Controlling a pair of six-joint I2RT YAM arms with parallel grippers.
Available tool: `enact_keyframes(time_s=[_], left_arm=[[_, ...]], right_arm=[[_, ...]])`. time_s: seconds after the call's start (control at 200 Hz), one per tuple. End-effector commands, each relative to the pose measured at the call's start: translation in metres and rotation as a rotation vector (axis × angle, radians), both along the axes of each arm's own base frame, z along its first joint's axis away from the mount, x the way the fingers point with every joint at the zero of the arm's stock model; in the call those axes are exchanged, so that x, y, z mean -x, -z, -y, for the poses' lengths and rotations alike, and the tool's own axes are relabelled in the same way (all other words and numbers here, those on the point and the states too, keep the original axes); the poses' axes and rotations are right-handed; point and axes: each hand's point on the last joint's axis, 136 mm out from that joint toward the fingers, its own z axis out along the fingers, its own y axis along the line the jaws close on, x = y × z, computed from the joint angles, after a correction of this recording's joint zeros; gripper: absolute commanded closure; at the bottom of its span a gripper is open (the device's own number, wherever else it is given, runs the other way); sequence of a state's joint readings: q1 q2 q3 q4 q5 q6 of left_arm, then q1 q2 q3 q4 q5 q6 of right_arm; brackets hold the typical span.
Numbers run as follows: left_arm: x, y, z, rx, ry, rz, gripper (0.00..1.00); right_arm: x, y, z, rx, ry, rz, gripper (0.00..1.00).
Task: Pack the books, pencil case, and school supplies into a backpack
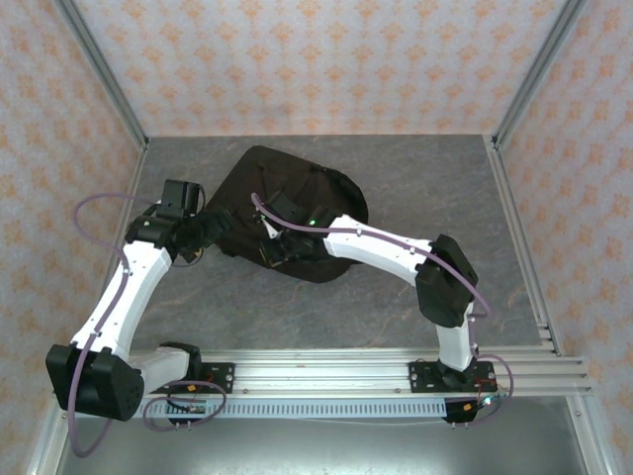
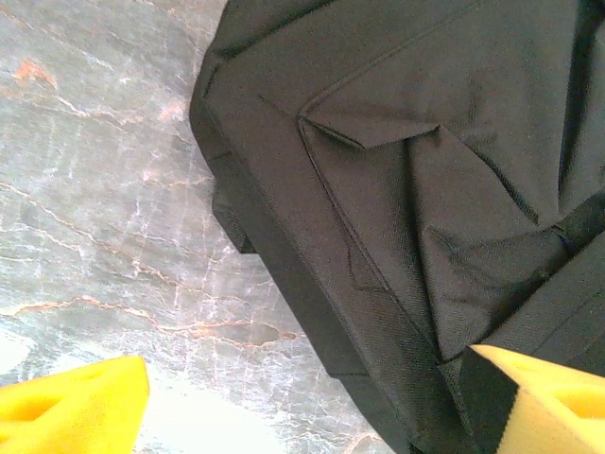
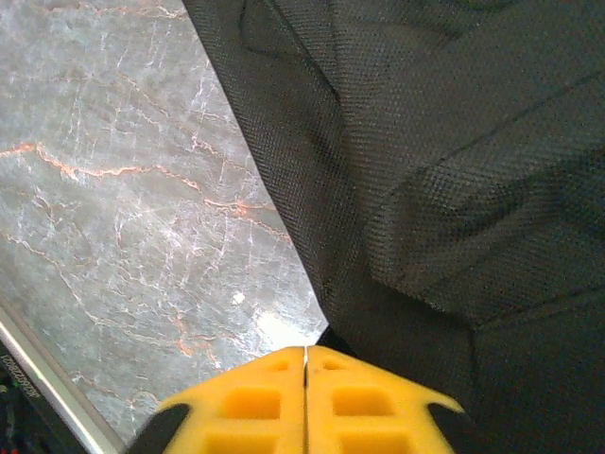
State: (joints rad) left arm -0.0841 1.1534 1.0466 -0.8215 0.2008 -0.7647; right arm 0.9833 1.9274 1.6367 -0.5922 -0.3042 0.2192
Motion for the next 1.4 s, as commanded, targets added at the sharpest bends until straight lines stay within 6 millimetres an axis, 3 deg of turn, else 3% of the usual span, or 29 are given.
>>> enact_keyframes(time_s=[0.0, 0.175, 0.325, 0.651, 0.886, 1.021, 1.266, 1.396], left_arm=[[-0.001, 0.011, 0.003, 0.039, -0.013, -0.022, 0.12], [0.004, 0.039, 0.023, 0.172, -0.021, -0.078, 0.12], [-0.003, 0.062, 0.035, 0.264, -0.056, -0.108, 0.15], [-0.03, 0.064, 0.049, 0.312, -0.081, -0.063, 0.24], [-0.041, 0.084, 0.051, 0.301, -0.112, -0.091, 0.42], [-0.05, 0.092, 0.047, 0.28, -0.149, -0.111, 0.63], [-0.057, 0.091, 0.039, 0.233, -0.184, -0.117, 0.99], [-0.053, 0.093, 0.036, 0.214, -0.186, -0.129, 1.0]], right_arm=[[0.003, -0.002, 0.005, 0.01, 0.017, 0.004, 1.0], [0.002, -0.021, 0.013, -0.114, 0.119, 0.003, 1.0], [-0.003, -0.018, 0.016, -0.23, 0.205, -0.05, 1.0], [-0.007, 0.0, 0.011, -0.337, 0.257, -0.152, 1.0], [-0.006, -0.008, 0.016, -0.36, 0.275, -0.152, 1.0], [-0.006, -0.006, 0.018, -0.387, 0.289, -0.197, 1.0], [-0.013, -0.016, 0.011, -0.621, 0.296, -0.358, 1.0], [-0.015, -0.024, 0.01, -0.689, 0.291, -0.395, 1.0]])
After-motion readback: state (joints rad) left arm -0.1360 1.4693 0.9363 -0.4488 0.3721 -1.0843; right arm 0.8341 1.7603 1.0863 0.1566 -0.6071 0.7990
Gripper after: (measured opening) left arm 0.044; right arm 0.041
